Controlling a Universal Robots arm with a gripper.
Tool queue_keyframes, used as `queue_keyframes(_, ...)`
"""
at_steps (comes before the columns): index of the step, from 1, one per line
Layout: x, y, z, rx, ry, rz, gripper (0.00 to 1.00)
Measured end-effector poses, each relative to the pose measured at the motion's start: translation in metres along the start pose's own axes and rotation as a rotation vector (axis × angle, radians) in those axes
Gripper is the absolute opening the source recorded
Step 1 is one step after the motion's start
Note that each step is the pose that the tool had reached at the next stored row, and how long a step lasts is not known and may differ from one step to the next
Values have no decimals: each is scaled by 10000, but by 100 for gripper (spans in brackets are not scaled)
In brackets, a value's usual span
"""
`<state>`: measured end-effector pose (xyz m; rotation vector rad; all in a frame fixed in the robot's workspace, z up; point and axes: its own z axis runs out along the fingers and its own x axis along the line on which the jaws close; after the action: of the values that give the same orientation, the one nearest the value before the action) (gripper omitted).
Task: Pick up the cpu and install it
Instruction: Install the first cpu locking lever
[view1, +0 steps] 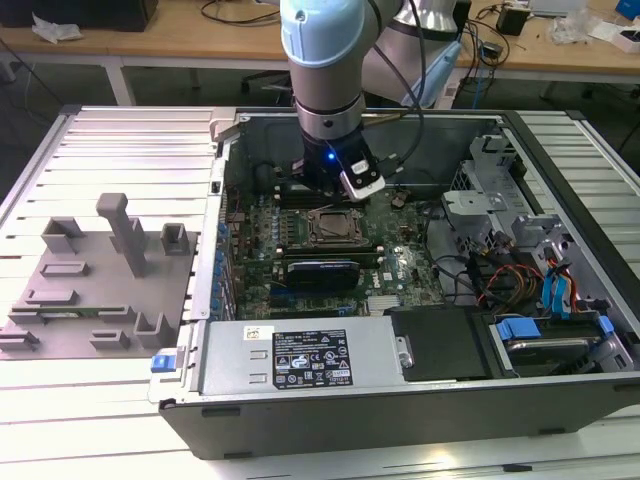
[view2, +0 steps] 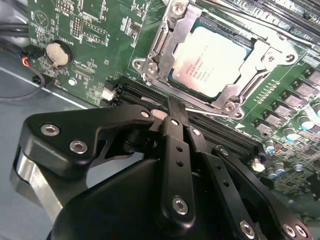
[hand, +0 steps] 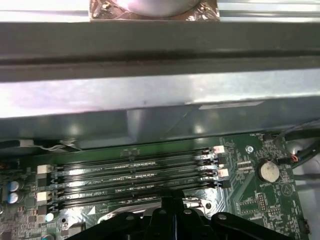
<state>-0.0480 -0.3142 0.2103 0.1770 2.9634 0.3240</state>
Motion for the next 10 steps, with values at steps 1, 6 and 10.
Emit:
queue_keyframes(1,1,0,4,14,-23,94,11)
queue_keyframes(6,8,22,28,73,-121,495,11)
queue_keyframes(10,18,76,41,85,-141,583,11)
